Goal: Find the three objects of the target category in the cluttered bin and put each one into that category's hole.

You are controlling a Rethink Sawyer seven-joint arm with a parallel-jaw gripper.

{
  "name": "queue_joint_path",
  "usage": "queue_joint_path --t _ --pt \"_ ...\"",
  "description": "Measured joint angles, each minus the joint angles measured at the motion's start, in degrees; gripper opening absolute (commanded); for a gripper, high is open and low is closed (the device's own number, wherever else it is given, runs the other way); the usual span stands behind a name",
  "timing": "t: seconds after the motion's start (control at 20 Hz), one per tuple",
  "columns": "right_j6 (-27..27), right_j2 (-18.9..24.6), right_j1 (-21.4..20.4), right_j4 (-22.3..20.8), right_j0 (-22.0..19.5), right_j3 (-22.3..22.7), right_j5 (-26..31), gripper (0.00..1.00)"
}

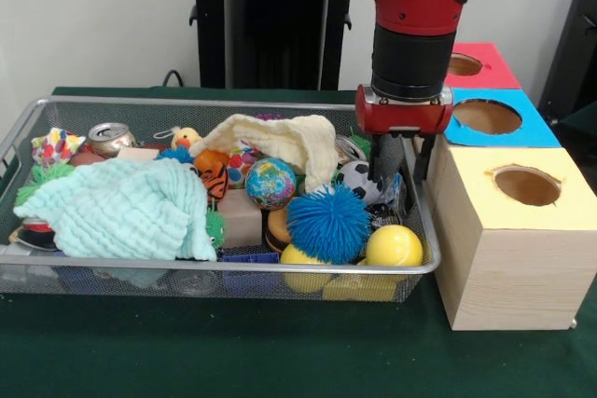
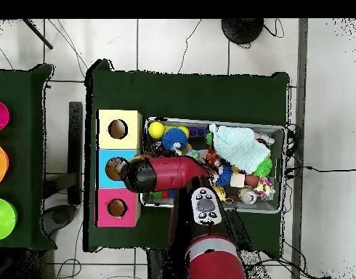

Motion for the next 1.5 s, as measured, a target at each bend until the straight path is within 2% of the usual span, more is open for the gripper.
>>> queue_joint_path --t 0.6,1.15,1.5 --pt "0.01 0.32 -0.08 -0.07 -1.08 0.27 -0.04 1.0" --pt "0.01 -0.33 -2.49 -0.16 -5.52 0.56 -0.04 1.0" --pt "0.01 -1.08 -2.75 -0.16 -5.34 0.79 -0.02 1.0"
